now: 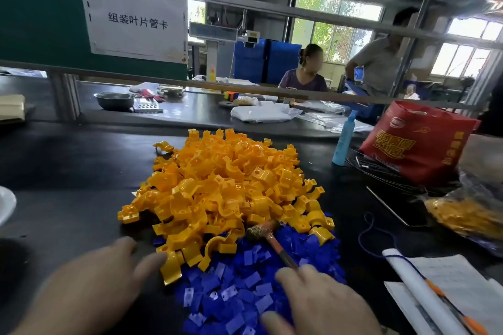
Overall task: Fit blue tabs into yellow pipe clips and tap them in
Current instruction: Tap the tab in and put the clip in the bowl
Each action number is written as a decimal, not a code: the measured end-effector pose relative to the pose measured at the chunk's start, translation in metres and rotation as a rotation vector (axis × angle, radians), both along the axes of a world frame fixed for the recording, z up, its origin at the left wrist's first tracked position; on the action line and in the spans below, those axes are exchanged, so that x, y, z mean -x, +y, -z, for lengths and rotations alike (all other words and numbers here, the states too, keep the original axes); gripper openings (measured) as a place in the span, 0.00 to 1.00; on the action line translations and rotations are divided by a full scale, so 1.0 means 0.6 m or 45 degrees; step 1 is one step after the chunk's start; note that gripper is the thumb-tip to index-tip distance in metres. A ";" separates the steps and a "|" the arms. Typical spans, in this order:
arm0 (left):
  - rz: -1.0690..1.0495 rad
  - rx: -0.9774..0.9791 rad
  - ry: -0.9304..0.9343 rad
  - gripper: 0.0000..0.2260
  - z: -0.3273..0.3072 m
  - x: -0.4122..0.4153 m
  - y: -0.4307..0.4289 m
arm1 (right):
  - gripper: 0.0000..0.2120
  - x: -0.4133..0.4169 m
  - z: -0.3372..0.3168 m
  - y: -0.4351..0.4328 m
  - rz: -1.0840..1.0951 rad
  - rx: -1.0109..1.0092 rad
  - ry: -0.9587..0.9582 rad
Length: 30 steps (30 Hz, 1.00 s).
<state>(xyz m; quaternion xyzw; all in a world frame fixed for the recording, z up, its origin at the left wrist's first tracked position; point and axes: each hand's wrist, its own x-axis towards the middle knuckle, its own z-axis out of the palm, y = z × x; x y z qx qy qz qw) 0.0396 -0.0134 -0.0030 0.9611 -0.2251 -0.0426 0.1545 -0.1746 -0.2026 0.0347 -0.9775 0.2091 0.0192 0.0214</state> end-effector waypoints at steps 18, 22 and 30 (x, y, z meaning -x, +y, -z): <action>-0.171 0.511 0.399 0.23 0.010 0.067 -0.056 | 0.08 -0.075 0.062 0.042 -0.343 -0.004 -0.151; -0.192 0.677 0.545 0.35 0.006 0.074 -0.056 | 0.11 -0.070 0.068 0.037 -0.336 -0.032 -0.250; -0.245 1.172 1.054 0.26 0.010 0.070 -0.042 | 0.13 -0.063 0.072 0.028 -0.299 -0.047 -0.482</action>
